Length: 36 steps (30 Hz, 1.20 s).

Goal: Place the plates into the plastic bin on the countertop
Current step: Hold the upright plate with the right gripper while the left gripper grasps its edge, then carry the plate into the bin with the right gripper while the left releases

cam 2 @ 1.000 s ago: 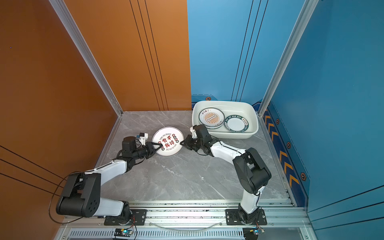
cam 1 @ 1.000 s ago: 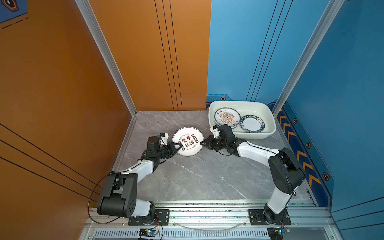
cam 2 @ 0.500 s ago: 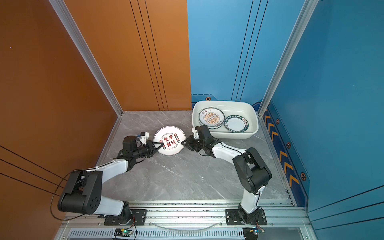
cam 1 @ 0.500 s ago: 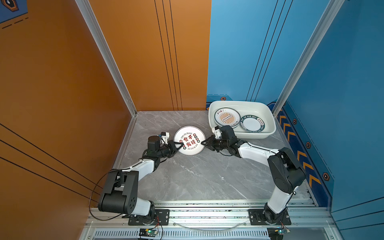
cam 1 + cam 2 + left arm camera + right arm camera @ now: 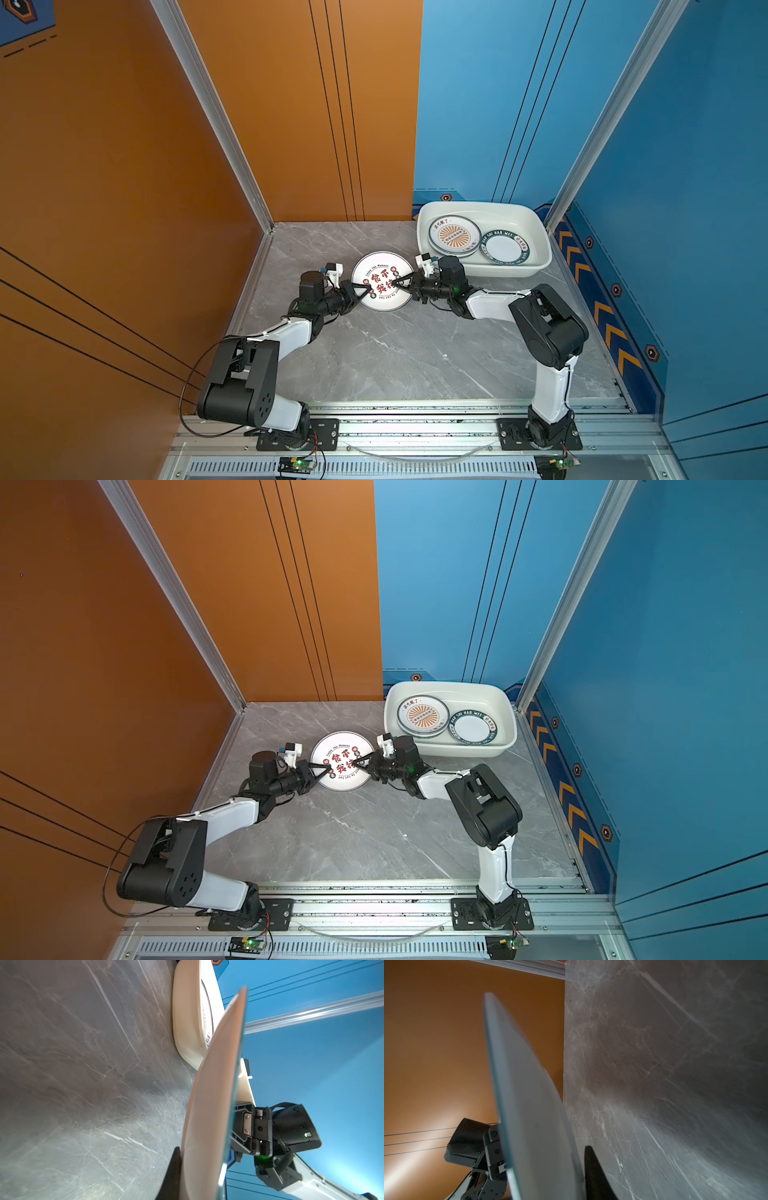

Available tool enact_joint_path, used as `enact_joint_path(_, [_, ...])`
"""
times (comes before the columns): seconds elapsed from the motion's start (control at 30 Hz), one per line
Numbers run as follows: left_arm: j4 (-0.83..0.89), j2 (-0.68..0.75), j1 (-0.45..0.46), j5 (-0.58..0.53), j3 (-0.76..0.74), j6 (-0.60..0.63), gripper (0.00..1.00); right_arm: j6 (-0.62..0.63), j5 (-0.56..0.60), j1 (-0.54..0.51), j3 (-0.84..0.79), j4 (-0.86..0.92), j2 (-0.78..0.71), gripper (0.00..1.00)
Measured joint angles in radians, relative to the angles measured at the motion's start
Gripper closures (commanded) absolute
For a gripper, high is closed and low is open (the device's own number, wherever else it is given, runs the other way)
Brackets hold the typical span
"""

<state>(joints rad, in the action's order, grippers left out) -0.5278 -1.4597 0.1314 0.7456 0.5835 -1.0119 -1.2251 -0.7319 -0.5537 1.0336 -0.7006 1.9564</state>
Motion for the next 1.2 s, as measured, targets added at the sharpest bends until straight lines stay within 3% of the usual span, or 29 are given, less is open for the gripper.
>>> enact_joint_path(0.2, [-0.01, -0.009, 0.0, 0.005, 0.001, -0.012, 0.96, -0.033, -0.006, 0.005, -0.027, -0.087, 0.013, 1.0])
enact_joint_path(0.4, [-0.015, -0.027, 0.016, 0.021, 0.005, 0.004, 0.65, -0.033, 0.002, 0.014, -0.032, -0.077, 0.006, 1.0])
enact_joint_path(0.63, [-0.016, -0.03, 0.04, 0.049, 0.008, 0.028, 0.43, 0.079, 0.032, 0.04, -0.012, 0.182, -0.087, 1.0])
enact_joint_path(0.83, [-0.022, -0.03, 0.04, 0.053, 0.016, 0.026, 0.08, 0.192, 0.068, 0.114, 0.054, 0.397, -0.171, 1.0])
enact_joint_path(0.9, [-0.023, -0.03, 0.04, 0.056, 0.017, 0.028, 0.02, 0.227, 0.079, 0.153, 0.079, 0.462, -0.191, 1.0])
enact_joint_path(1.2, [0.006, -0.011, 0.04, 0.06, 0.018, 0.051, 0.02, 0.339, 0.152, 0.404, 0.248, 0.701, -0.216, 1.0])
